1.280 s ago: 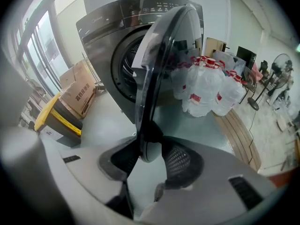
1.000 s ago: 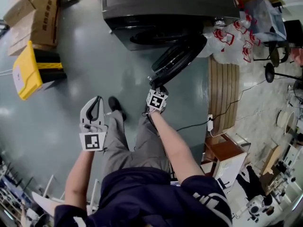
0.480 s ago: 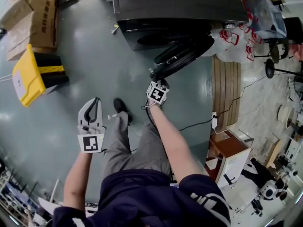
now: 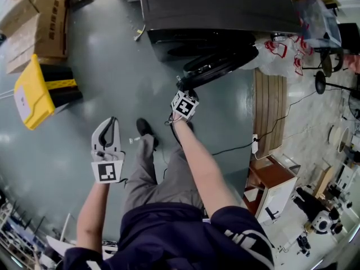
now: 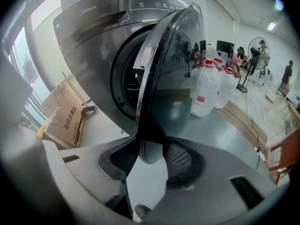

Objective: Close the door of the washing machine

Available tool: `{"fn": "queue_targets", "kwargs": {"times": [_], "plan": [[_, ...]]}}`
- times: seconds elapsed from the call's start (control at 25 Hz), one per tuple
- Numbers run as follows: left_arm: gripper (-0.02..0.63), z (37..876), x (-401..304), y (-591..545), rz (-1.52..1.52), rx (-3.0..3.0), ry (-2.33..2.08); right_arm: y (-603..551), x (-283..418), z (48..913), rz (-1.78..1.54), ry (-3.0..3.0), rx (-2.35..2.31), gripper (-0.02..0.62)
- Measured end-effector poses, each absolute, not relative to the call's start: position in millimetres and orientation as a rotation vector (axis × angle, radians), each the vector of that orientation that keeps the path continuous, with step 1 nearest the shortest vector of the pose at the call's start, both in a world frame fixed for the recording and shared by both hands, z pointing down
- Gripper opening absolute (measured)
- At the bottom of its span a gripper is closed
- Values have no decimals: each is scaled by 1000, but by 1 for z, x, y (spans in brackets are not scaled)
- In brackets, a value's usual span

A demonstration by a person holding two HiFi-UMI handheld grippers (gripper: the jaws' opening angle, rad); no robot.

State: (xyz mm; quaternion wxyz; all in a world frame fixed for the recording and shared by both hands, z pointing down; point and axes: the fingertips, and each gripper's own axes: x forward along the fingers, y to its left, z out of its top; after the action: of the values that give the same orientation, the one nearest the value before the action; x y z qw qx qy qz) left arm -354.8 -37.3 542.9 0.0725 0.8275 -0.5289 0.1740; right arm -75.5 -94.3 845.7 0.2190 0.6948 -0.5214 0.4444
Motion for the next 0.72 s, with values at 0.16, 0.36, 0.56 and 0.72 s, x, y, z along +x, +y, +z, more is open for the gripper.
{"fn": "queue_targets", "kwargs": {"times": [0.16, 0.36, 0.56, 0.72], "plan": [[34, 545, -362, -42, 526, 2472, -1599, -109, -84, 847, 1265, -1429, 1943, 181], [34, 546, -369, -47, 533, 2462, -1613, -125, -92, 846, 1293, -1423, 1969, 183], [34, 550, -373, -51, 539, 2451, -1617, -141, -98, 846, 1324, -1411, 1994, 184], [34, 553, -378, -52, 548, 2450, -1618, -151, -103, 846, 1338, -1412, 2005, 189]]}}
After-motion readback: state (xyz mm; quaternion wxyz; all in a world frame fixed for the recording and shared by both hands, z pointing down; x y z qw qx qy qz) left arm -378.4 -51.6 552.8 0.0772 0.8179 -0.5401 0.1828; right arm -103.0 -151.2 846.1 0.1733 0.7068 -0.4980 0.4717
